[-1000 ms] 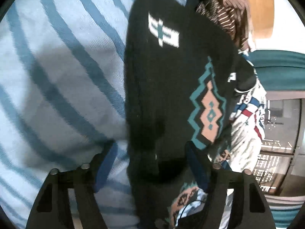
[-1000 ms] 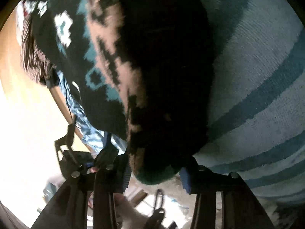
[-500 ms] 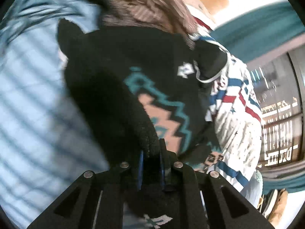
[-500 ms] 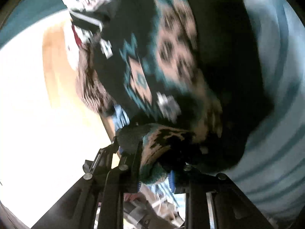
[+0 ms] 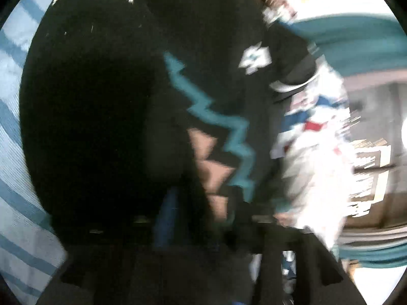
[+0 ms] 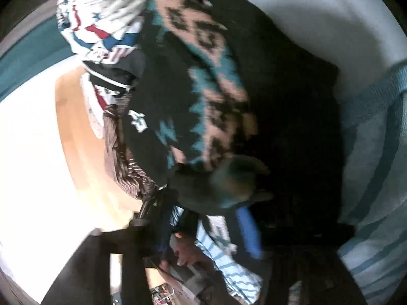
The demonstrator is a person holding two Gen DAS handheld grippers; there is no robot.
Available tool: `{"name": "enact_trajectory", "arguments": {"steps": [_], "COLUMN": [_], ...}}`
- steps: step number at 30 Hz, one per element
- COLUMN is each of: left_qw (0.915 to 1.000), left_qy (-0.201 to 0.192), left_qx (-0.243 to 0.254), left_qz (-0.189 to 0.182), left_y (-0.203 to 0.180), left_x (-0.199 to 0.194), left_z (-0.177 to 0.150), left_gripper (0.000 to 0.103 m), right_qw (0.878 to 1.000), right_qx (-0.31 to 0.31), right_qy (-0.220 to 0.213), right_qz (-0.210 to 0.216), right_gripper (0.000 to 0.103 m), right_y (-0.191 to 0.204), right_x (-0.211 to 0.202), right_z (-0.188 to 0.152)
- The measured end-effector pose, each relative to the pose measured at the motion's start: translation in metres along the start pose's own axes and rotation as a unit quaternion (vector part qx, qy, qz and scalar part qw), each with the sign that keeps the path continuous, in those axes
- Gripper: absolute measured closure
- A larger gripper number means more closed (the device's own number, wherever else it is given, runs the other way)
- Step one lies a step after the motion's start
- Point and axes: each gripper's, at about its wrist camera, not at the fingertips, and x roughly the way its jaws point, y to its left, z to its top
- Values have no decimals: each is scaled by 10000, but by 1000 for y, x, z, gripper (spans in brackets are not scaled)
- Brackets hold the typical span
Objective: Fold clothes
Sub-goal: 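Fold the lifted sweater end over toward the left gripper with the right gripper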
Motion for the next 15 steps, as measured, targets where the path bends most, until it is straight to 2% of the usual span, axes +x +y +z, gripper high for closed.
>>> {"name": "enact_trajectory", "arguments": {"steps": [1, 3, 6, 9, 11, 13, 14, 15], "left_qw": [9992, 9958, 9912, 9856, 9809, 9776, 9772, 9766], "left_qy": [-159, -500, -956, -1288, -1465, -1608, -1620, -1632], "left_qx": [-85, -118, -205, -619, -938, -1138, -1183, -1228], "left_qz": [-349, -754, -891, -899, -865, -736, -701, -667], "left_y": [1, 2, 12, 34, 53, 71, 76, 82], "left_x": [-11, -34, -64, -84, -95, -106, -108, -110], "left_z": [-2, -6, -10, -11, -11, -13, -15, -16], "left_gripper": [30, 30, 30, 29, 30, 30, 30, 30], "right_qw": [9997, 9969, 9834, 9553, 9279, 9068, 9007, 9006], "right_qx": [-211, -743, -1714, -2748, -3372, -3617, -3611, -3543], "right_qy": [-80, -195, -270, -302, -467, -770, -916, -987], "right_qz": [-50, -168, -531, -1045, -1519, -2022, -2234, -2318], "right_gripper": [32, 32, 38, 50, 52, 52, 51, 51], "right_y": [4, 20, 49, 74, 90, 95, 95, 94], "right_x": [-13, -27, -30, -25, -20, -20, -21, -22], "right_z": [-2, -11, -25, -44, -62, -73, -75, -76]}}
